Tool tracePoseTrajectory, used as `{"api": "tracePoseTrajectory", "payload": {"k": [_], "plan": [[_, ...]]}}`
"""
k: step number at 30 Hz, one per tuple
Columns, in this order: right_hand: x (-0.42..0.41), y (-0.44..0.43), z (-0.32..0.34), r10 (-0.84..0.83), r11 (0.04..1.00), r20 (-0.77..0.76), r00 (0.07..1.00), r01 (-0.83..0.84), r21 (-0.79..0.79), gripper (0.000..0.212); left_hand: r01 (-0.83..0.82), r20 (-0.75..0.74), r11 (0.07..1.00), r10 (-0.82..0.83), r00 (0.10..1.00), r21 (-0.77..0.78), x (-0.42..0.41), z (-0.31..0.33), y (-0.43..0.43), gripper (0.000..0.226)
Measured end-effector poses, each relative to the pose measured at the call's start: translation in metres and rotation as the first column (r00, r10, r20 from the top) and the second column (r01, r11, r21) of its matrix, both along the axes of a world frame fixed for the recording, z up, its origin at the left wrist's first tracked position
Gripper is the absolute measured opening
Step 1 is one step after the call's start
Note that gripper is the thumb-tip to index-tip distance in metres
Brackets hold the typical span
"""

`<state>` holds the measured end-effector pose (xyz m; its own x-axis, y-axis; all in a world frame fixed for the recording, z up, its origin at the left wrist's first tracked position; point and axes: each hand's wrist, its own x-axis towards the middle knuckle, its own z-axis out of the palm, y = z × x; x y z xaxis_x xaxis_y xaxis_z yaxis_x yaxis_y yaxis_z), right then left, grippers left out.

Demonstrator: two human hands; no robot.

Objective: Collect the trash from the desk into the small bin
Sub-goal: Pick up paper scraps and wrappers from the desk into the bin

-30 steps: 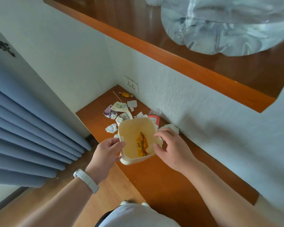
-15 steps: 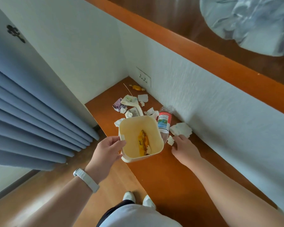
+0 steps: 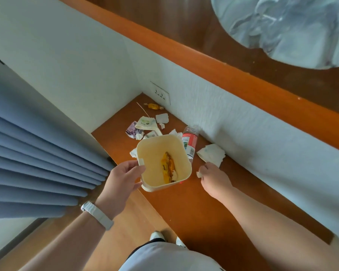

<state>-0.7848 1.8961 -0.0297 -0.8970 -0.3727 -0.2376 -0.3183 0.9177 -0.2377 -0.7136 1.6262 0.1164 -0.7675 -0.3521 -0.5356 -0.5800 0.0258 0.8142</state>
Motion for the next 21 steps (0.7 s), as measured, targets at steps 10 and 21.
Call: {"api": "tracePoseTrajectory", "payload": {"k": [10,21], "plan": [[0.021,-0.001,0.032,-0.258,0.955,-0.040,0.965,0.248,-0.160,0.019,0.101,-0.005,0.994,-0.101,0.995,0.036,-0.021,0.007,-0.009,0.008],[0.005,-0.073,0.157,-0.242,0.794,-0.295,0.924,0.014,-0.608,0.025,0.110,-0.027,0.990,-0.108,0.994,0.085,-0.045,0.016,-0.028,0.008]]}}
